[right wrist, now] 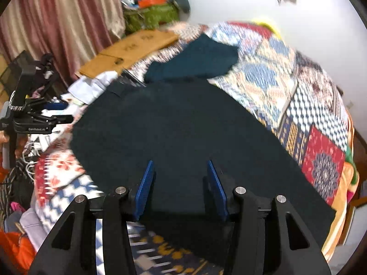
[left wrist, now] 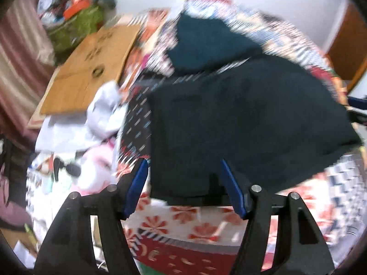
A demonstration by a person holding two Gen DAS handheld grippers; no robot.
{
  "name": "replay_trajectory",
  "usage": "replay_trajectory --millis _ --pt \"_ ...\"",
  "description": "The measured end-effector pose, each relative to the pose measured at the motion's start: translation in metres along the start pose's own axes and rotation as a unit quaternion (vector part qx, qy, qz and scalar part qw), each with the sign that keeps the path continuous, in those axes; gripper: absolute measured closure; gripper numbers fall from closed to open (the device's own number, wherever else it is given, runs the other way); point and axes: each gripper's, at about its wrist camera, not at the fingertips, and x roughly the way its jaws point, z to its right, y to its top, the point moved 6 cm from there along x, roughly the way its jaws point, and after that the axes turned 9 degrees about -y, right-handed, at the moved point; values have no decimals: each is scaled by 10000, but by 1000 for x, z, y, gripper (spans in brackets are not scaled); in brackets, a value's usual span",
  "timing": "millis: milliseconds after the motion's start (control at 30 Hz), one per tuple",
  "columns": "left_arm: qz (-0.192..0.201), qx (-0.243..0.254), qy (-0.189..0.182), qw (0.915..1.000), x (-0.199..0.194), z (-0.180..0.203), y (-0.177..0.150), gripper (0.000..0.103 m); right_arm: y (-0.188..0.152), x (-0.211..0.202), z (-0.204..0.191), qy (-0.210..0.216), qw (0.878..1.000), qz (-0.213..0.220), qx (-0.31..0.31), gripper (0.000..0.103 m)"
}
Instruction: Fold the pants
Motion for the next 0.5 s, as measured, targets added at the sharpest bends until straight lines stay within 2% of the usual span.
replay_trajectory --millis 100,200,300,400,433,467,500 --pt "100 364 -303 9988 -7 37 5 37 2 -9 -21 232 9994 208 -141 58" --pt "-1 743 -497 9960 1 68 -1 37 -3 -6 -46 449 9979 188 -429 58" --pt "-236 1022 -483 9933 20 87 -8 37 -11 13 -64 431 9961 -9 -773 58" --pt "-154 1075 -481 9929 31 92 -2 37 -14 30 -70 362 9953 -94 -898 58" --pt "-141 1045 -509 9931 33 92 1 40 -12 31 -70 395 9956 -60 -842 58" --pt "-132 1019 -558 9931 33 92 3 43 -9 32 -69 445 9959 -42 -780 65" --pt "-93 988 -645 9930 34 93 5 56 -6 33 -68 531 9961 -45 -703 72"
